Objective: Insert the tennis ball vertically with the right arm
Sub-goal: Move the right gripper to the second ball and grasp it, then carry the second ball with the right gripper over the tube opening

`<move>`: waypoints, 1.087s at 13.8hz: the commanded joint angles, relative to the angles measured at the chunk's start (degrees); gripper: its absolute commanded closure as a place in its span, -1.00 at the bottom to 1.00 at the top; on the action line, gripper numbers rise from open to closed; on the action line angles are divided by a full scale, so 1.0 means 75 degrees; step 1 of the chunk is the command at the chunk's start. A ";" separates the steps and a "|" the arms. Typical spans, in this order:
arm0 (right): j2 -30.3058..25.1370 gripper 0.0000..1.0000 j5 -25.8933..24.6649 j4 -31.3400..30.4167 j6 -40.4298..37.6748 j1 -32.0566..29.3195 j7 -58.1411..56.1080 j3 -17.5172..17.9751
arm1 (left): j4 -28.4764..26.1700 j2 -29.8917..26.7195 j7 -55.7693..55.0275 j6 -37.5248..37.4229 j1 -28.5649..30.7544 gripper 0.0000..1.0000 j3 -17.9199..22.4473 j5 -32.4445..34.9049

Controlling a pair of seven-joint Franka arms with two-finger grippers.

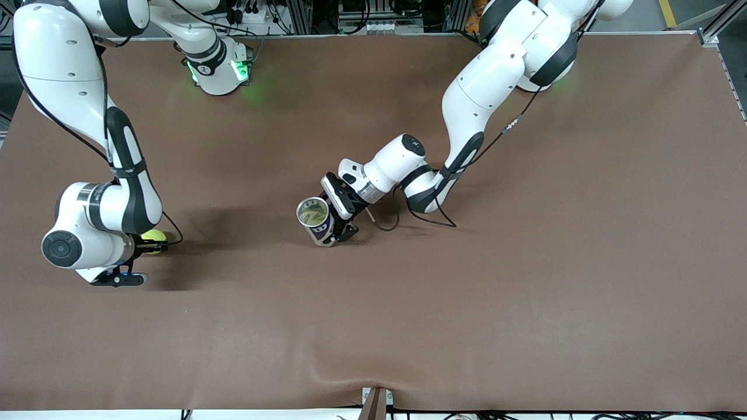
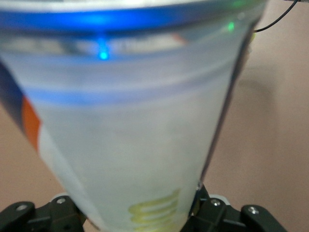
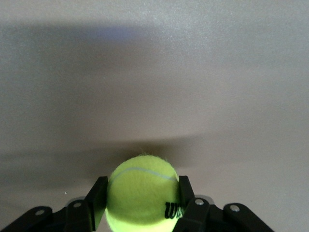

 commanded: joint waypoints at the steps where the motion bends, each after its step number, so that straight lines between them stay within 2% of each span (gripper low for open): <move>1: -0.0131 1.00 0.0103 -0.0025 -0.0034 -0.0097 0.0050 0.0139 | 0.0041 0.0124 -0.0025 0.0077 -0.0029 -0.63 0.0101 -0.0112; 4: -0.0331 1.00 0.0138 0.0792 -0.1435 0.0067 0.0540 0.0174 | 0.0041 0.0124 -0.0037 0.0077 -0.0029 -0.69 0.0101 -0.0112; 7: -0.0517 1.00 0.0512 0.1474 -0.2739 0.0617 0.1360 0.0163 | 0.0053 0.0124 -0.0049 0.0077 -0.0029 -0.69 0.0101 -0.0112; 12: -0.0999 1.00 0.0910 0.1872 -0.3655 0.1625 0.2765 0.0174 | 0.0053 0.0112 -0.0049 0.0077 -0.0029 -0.70 0.0101 -0.0112; 15: -0.0999 1.00 0.1612 0.2563 -0.4030 0.2199 0.4066 0.0174 | 0.0053 0.0089 -0.0049 0.0077 -0.0029 -0.75 0.0101 -0.0112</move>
